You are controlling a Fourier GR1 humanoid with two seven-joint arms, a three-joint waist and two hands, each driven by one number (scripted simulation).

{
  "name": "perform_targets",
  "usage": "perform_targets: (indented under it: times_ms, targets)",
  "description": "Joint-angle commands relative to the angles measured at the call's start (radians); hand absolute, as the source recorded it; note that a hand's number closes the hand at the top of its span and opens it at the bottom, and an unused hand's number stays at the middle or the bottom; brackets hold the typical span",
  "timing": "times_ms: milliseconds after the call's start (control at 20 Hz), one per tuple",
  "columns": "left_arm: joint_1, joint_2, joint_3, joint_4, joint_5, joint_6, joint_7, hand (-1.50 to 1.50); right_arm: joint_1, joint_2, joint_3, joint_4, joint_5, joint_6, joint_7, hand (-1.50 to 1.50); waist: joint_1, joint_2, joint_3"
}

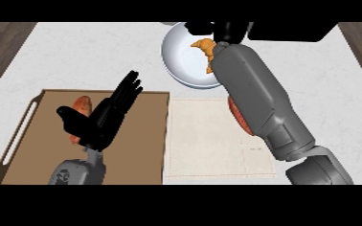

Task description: Pick the croissant from the placemat and place it in the bowl

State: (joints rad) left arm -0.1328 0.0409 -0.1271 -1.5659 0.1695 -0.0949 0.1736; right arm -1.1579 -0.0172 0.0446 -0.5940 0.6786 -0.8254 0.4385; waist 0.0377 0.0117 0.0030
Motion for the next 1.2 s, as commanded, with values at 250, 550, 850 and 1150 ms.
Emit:
perform_targets:
  times_ms: [250,550,850,1150]
  targets:
    - [0.013,0.001,0.023,0.010,-0.009,0.026,0.003,0.00,0.284,0.017,0.269,-0.520,-0.210,-0.136,-0.123,-1.50,-0.050,-0.028,-0.002]
    - [0.029,0.032,0.062,-0.007,0.017,0.010,0.006,0.00,0.550,0.017,0.533,-0.854,-0.078,-0.222,-0.045,-1.50,-0.086,-0.041,-0.003]
    - [0.078,0.031,0.072,-0.003,0.020,0.012,-0.019,0.00,0.876,0.017,0.796,-1.060,0.116,-0.269,-0.021,1.50,-0.112,-0.048,-0.005]
    - [0.086,0.034,0.065,-0.038,0.017,0.018,0.005,0.00,1.283,0.017,1.062,-1.134,0.303,-0.345,-0.060,1.50,-0.119,-0.045,-0.004]
